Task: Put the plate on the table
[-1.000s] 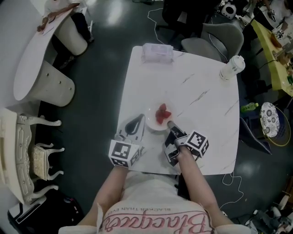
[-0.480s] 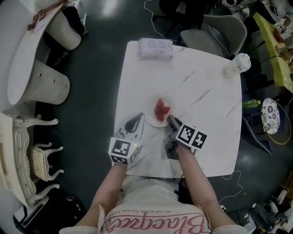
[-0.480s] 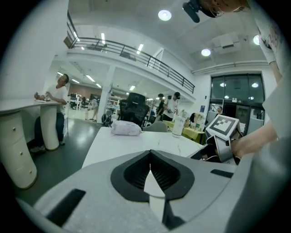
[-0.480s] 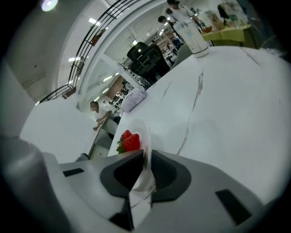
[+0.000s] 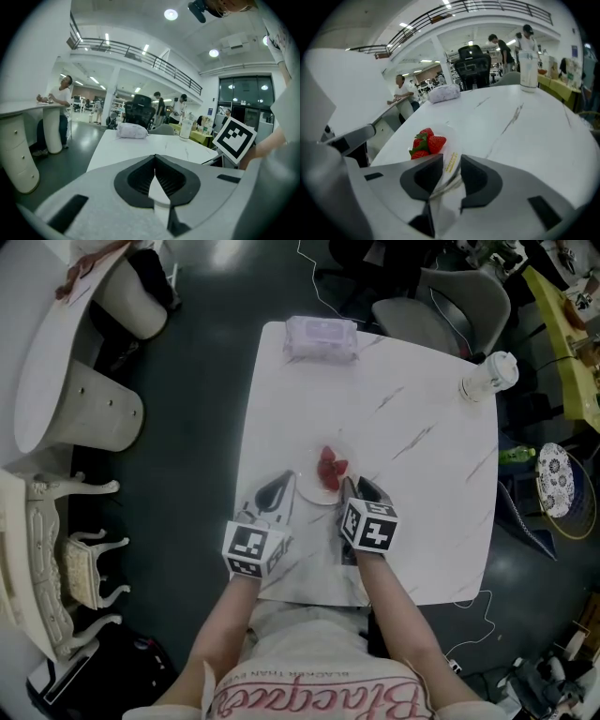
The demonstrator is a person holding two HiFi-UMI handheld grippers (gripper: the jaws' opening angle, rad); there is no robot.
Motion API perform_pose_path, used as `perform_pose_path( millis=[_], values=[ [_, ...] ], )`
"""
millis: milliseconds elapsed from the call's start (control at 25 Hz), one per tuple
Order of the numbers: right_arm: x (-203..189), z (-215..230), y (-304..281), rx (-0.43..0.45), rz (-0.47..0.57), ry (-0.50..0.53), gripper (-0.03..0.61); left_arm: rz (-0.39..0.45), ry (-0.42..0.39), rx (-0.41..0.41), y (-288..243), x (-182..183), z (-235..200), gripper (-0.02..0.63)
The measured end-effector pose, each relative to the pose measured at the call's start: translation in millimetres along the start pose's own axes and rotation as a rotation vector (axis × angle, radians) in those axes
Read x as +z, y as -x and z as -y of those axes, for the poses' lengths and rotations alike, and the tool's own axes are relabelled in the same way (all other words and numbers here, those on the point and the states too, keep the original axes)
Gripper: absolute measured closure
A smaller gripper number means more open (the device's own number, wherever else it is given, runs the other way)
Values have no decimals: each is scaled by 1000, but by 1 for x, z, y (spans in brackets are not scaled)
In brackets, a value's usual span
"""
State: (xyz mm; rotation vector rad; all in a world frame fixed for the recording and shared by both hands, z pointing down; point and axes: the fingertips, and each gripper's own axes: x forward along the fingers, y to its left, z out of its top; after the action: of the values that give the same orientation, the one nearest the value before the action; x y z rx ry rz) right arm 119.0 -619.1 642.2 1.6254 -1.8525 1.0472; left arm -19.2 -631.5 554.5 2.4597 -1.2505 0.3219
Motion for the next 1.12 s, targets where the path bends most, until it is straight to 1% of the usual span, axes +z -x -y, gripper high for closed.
perform_pose_path(
  millis=[80, 120, 200, 320, 400, 480, 640, 800, 960, 1040, 1120],
  values=[
    [3, -1, 2, -66, 30, 107, 472, 1, -1, 2, 1, 0, 0, 609],
    [4, -2, 2, -89, 43, 137, 474, 2, -2, 3, 2, 1, 1, 609],
    [6, -2, 2, -100, 61, 141, 476, 9, -2, 6, 4, 2, 1, 609],
    [9, -1, 4, -87, 83, 130, 477, 21, -3, 10, 9, 6, 2, 609],
    [12, 1, 10, -84, 113, 131, 511, 33, -7, 12, 14, 8, 2, 609],
    [17, 1, 19, -76, 150, 126, 517, 46, -17, 17, 19, 9, 3, 609],
    [24, -8, 43, -39, 218, 154, 528, 68, -28, 37, 32, 14, 9, 609],
    [23, -20, 76, 11, 276, 202, 551, 99, -12, 33, 51, 18, 26, 609],
    [16, -37, 113, 76, 311, 240, 566, 121, 19, 55, 74, 19, 38, 609],
    [13, -48, 133, 115, 338, 261, 569, 130, 10, 58, 85, 21, 46, 609],
    [11, -57, 153, 150, 374, 277, 571, 140, -16, 60, 96, 24, 57, 609]
  ],
)
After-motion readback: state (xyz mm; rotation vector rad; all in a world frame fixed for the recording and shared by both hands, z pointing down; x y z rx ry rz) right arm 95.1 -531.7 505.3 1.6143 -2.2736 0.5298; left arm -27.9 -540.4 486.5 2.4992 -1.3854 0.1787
